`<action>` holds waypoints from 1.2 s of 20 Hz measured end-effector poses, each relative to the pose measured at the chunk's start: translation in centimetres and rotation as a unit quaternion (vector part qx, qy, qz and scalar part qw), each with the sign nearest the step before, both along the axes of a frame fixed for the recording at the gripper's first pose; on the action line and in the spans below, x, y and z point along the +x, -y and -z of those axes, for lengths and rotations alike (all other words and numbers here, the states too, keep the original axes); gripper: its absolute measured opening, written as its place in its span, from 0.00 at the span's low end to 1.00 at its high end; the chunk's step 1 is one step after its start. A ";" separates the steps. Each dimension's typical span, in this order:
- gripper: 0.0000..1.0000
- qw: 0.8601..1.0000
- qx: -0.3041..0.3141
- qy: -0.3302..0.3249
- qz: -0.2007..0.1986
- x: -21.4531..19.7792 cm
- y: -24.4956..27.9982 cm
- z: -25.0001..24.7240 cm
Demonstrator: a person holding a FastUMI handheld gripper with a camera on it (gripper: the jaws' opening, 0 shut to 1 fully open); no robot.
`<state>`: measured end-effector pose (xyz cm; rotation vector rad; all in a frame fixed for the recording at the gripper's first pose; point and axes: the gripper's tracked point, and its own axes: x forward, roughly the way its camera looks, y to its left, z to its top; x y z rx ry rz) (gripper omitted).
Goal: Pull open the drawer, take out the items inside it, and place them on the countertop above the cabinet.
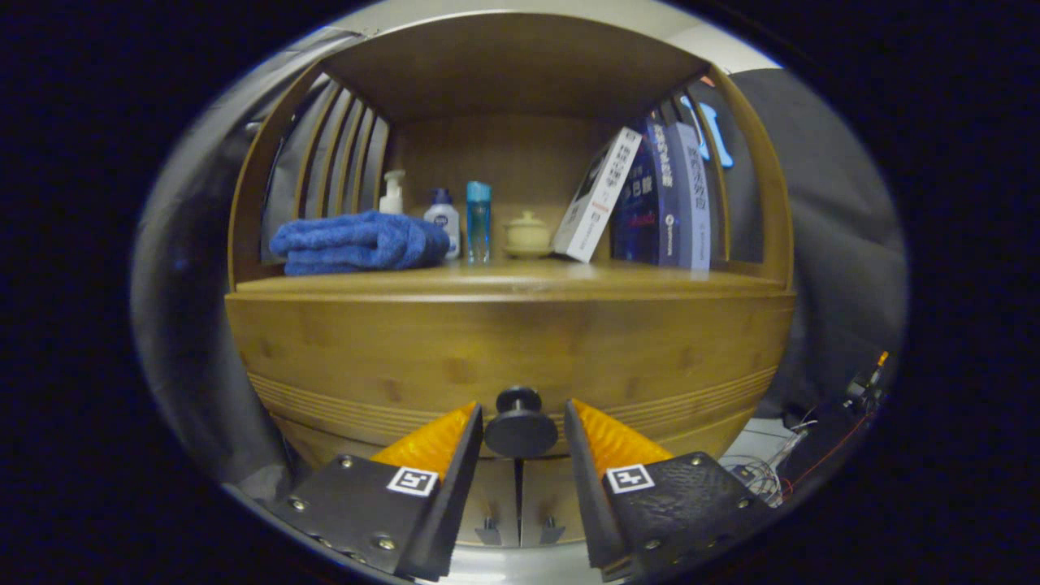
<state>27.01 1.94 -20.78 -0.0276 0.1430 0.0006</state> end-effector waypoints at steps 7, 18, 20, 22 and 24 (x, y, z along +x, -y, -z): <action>0.44 0.998 0.024 0.053 0.021 0.4 0.0 -0.1; 0.30 0.998 -0.012 0.053 0.008 -2.0 0.4 0.0; 0.29 0.998 -0.019 0.052 0.009 -3.7 0.4 0.0; 0.29 0.998 -0.018 0.052 0.011 -5.2 0.5 0.1; 0.29 0.998 -0.021 0.051 0.011 -6.6 0.8 0.0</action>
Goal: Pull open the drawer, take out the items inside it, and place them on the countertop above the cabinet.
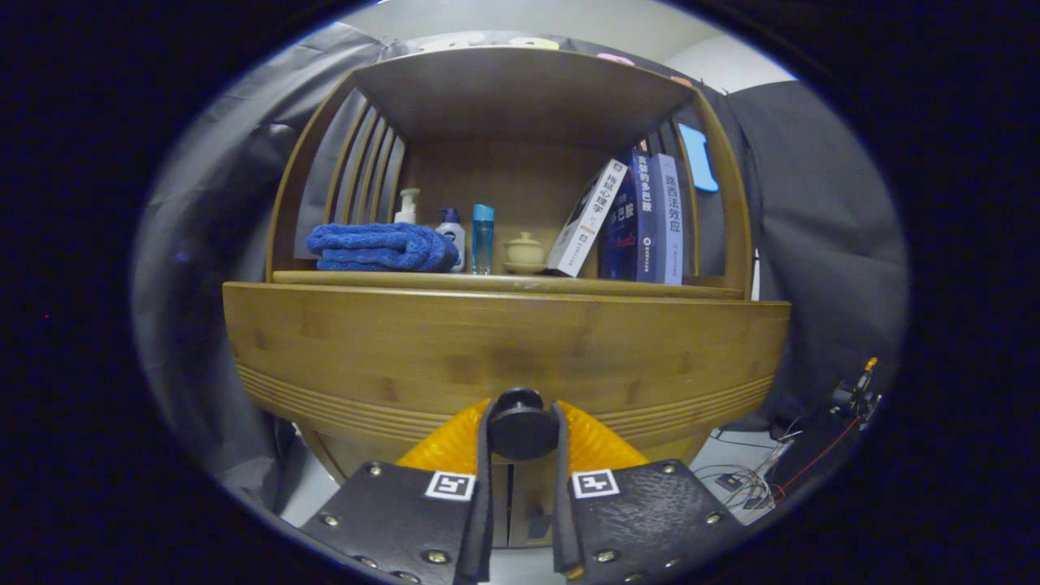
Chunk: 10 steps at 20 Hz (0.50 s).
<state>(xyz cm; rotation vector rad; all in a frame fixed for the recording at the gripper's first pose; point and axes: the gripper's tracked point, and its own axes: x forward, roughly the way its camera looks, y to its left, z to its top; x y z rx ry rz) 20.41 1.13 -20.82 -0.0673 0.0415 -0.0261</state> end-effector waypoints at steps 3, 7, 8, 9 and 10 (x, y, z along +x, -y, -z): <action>0.29 1.000 0.004 -0.006 0.005 -2.6 0.2 0.2; 0.29 1.000 -0.001 -0.018 0.004 -7.0 0.6 1.1; 0.29 1.000 -0.006 -0.006 0.004 -8.0 0.5 0.6; 0.29 1.000 -0.013 -0.017 0.007 -8.6 0.6 1.4; 0.29 1.000 -0.014 -0.026 0.005 -9.2 0.6 1.3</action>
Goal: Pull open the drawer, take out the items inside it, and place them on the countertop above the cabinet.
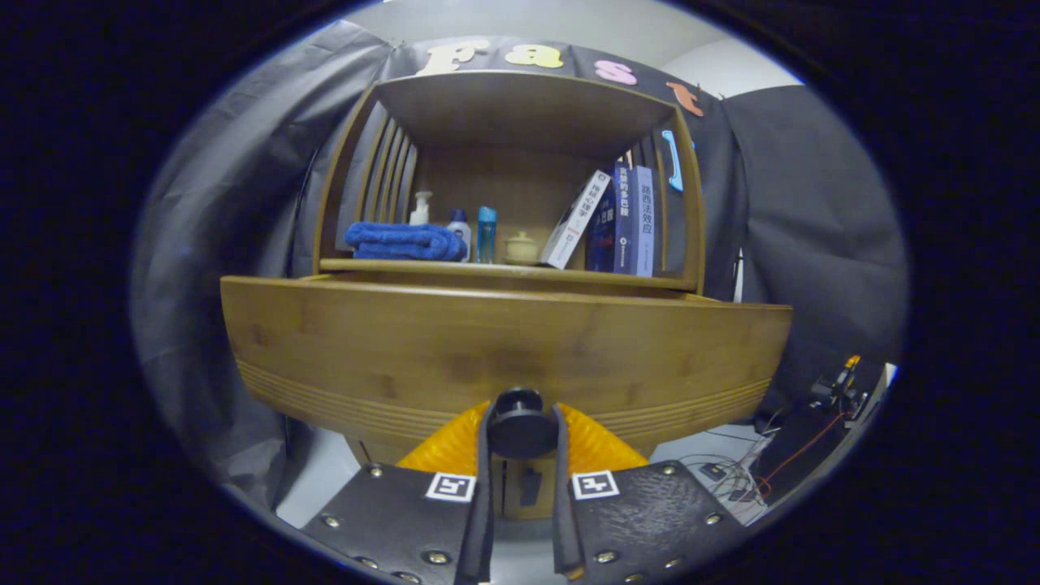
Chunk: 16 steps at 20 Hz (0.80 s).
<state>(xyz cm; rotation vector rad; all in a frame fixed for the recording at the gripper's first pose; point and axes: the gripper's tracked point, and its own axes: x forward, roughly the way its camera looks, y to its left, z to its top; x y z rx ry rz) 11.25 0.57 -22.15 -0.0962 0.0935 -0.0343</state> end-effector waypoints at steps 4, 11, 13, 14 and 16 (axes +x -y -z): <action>0.29 1.000 0.004 -0.004 0.010 -2.3 -0.1 0.2; 0.29 1.000 -0.004 -0.019 0.010 -6.5 0.2 1.3; 0.29 1.000 -0.001 -0.027 0.006 -7.2 0.2 1.7; 0.29 1.000 0.001 -0.030 0.004 -7.3 0.2 1.6; 0.33 0.999 0.025 -0.047 -0.003 -7.4 0.2 1.9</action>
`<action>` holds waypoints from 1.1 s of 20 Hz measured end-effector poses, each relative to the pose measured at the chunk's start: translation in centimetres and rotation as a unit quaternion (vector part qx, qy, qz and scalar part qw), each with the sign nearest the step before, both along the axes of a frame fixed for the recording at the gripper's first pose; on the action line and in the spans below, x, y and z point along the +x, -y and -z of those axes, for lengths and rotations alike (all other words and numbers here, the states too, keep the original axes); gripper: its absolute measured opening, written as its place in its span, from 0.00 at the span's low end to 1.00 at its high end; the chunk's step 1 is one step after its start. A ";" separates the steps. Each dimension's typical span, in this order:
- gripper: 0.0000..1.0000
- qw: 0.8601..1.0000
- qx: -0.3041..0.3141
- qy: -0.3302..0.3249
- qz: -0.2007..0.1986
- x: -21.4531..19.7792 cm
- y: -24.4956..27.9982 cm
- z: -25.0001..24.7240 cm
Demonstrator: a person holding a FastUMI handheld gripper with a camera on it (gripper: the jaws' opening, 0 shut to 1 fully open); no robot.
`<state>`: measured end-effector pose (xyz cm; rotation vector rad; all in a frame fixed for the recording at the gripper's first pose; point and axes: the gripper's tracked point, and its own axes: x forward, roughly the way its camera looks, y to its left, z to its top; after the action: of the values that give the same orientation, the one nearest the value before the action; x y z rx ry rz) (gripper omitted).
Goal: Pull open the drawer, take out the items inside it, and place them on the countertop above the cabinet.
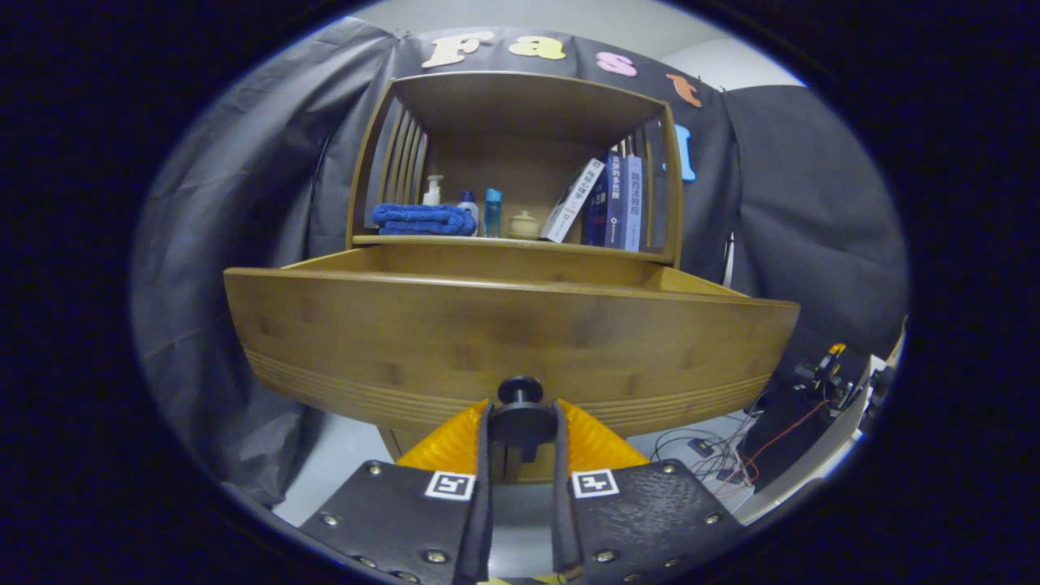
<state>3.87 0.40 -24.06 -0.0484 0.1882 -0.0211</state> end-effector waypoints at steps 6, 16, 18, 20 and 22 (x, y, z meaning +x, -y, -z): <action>0.66 1.000 0.012 -0.013 0.002 -1.3 1.1 -3.5; 0.77 0.999 -0.045 0.009 -0.015 5.5 -0.9 -12.9; 0.78 0.998 -0.040 -0.031 -0.029 8.4 -1.9 -12.2; 0.79 0.997 -0.044 -0.065 -0.024 10.7 -1.7 -11.6; 0.79 0.994 -0.028 -0.101 -0.041 12.4 -2.7 -9.8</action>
<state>16.25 3.08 -14.21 -0.1138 0.3875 0.0601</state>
